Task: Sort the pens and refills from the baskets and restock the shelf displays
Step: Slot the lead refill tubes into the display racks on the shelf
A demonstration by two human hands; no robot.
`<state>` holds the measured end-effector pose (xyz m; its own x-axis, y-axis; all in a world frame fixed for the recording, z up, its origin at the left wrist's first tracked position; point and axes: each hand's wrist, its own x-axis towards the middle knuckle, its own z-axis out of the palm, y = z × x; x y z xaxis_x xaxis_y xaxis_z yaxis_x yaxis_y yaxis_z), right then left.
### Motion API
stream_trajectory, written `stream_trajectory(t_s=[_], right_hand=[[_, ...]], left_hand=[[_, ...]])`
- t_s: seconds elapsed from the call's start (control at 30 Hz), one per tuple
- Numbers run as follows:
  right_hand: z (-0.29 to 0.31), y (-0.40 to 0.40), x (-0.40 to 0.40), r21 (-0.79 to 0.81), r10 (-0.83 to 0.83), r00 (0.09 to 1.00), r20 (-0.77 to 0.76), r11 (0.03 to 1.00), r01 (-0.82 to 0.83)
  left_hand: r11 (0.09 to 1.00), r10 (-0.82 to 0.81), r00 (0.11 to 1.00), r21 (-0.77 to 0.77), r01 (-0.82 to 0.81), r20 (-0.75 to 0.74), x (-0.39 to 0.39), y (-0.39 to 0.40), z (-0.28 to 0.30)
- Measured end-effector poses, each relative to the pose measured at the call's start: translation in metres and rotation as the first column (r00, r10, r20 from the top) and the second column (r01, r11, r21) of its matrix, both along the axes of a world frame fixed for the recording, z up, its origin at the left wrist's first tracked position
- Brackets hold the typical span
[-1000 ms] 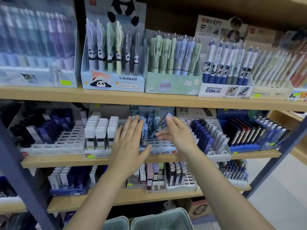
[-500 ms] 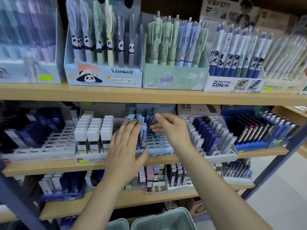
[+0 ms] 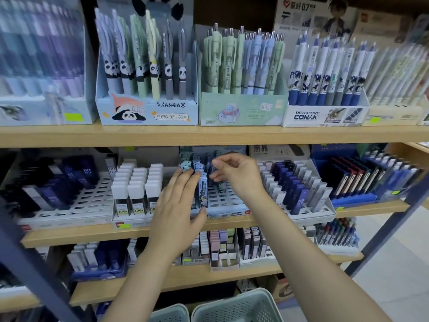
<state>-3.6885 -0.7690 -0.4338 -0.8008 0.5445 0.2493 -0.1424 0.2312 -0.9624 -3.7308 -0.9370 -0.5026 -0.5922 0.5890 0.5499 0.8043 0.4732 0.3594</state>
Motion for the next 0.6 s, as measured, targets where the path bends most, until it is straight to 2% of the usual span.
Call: stream_trajectory(t_s=[0.6], right_hand=[[-0.0016,-0.0032,-0.0066,-0.053,-0.009,1.000,-0.022,0.999,0.008]], left_hand=[[1.000,0.001,1.000,0.009,-0.001,-0.013,0.0008,0.0017,-0.0013]])
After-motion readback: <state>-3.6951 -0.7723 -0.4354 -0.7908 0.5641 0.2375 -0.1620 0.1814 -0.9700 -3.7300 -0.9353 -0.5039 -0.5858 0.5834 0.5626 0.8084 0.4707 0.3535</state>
